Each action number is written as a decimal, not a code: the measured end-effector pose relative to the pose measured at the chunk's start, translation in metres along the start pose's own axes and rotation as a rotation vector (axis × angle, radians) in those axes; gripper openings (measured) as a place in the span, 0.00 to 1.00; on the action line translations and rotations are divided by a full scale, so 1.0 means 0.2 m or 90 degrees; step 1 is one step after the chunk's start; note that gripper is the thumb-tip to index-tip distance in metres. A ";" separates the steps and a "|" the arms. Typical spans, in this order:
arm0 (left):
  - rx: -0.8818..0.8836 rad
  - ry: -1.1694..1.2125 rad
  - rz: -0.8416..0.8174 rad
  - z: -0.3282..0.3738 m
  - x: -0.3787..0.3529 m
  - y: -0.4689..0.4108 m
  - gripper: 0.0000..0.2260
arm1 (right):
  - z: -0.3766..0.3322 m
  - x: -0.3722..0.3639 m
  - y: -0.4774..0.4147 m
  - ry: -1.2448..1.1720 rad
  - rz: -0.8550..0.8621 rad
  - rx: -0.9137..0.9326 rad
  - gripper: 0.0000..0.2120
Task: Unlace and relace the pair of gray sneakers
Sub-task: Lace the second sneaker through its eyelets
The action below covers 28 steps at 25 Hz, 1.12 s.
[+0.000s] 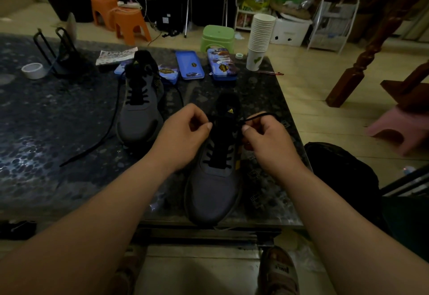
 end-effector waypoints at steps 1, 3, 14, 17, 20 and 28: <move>-0.017 -0.034 -0.010 0.01 -0.01 0.00 0.04 | 0.00 0.00 0.00 -0.001 0.001 -0.001 0.03; -0.073 -0.086 -0.018 0.05 -0.01 0.01 0.04 | -0.01 -0.01 0.00 0.000 -0.002 0.000 0.02; -0.109 -0.071 0.051 0.14 0.05 0.02 0.02 | -0.03 -0.01 0.02 0.036 -0.010 0.003 0.02; -0.103 -0.049 0.042 0.14 0.04 0.02 0.02 | -0.04 0.00 0.03 0.036 -0.014 0.012 0.02; -0.084 -0.021 0.039 0.13 0.04 0.01 0.02 | -0.07 0.00 0.03 0.052 -0.014 0.029 0.02; -0.068 -0.014 0.002 0.11 0.02 0.02 0.03 | -0.02 -0.01 0.02 -0.012 -0.015 -0.045 0.05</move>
Point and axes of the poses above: each hand's wrist, its own y-axis away from the middle knuckle, its own x-axis out of the back of the hand, z = x × y, the point moved 9 cm from there along -y, towards the middle knuckle, and after that the axes turned 2 degrees about x, right-handed, at the moved point
